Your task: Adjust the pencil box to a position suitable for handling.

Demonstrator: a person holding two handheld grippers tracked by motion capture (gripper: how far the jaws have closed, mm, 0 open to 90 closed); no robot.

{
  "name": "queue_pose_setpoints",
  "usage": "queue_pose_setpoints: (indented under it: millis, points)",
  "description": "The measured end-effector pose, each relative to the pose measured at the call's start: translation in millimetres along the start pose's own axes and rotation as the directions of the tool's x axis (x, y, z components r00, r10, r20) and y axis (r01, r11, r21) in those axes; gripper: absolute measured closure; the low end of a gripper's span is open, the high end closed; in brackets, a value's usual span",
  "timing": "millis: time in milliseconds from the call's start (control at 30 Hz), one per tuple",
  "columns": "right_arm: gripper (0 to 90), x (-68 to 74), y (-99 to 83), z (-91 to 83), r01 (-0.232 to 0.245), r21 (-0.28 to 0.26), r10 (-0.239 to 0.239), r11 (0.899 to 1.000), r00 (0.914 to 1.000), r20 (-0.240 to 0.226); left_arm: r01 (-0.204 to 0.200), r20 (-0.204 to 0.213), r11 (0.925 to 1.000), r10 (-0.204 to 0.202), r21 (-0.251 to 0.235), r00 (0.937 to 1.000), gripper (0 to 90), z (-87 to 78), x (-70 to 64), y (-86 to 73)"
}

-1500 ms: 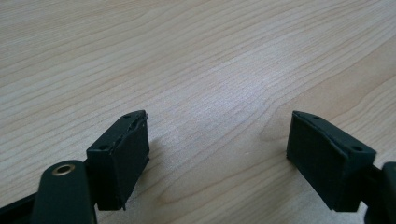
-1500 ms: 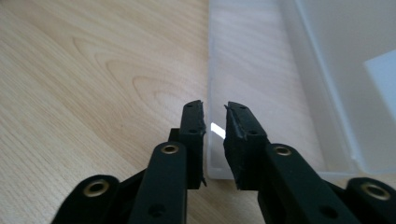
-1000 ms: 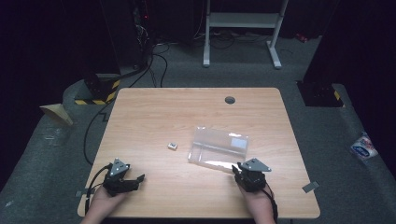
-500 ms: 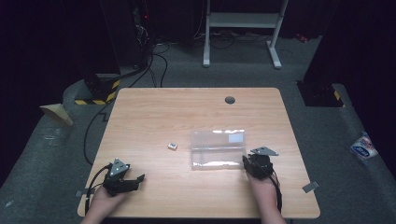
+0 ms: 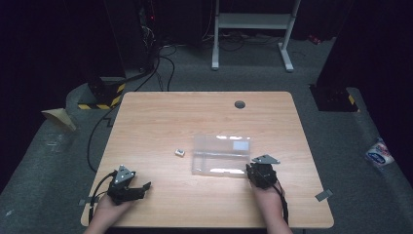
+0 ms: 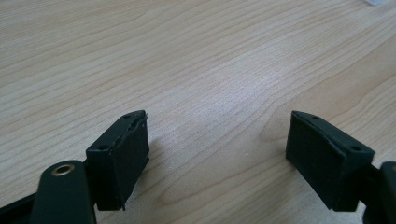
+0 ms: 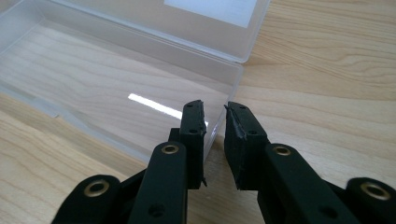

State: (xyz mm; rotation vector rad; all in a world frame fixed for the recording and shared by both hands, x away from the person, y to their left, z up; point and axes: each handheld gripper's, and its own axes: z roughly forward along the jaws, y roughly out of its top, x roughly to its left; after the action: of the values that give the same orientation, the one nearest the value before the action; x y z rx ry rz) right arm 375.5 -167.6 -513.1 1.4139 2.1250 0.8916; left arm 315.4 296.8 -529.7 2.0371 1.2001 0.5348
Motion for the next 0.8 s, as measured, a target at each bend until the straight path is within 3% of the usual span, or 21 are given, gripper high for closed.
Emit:
queue_pose_setpoints:
  millis: [300,500,800]
  points:
    - [75.7,18.4,0.6,1.6,0.043,0.000,-0.043,0.999,0.9985,-0.034,0.000,-0.001,1.0000,0.000,0.000,1.0000,21.4,0.0,-0.1,0.0]
    - [75.2,39.4,-2.6,1.0,0.081,-0.011,-0.082,0.997,0.9933,-0.081,0.002,-0.007,1.0000,-0.002,-0.001,1.0000,21.6,-0.1,-0.7,-0.1]
    - [71.8,54.6,-8.2,-3.7,0.086,-0.023,-0.088,0.996,0.9876,-0.130,0.013,-0.025,0.9999,-0.012,0.003,0.9996,23.4,-0.5,-3.7,0.7]
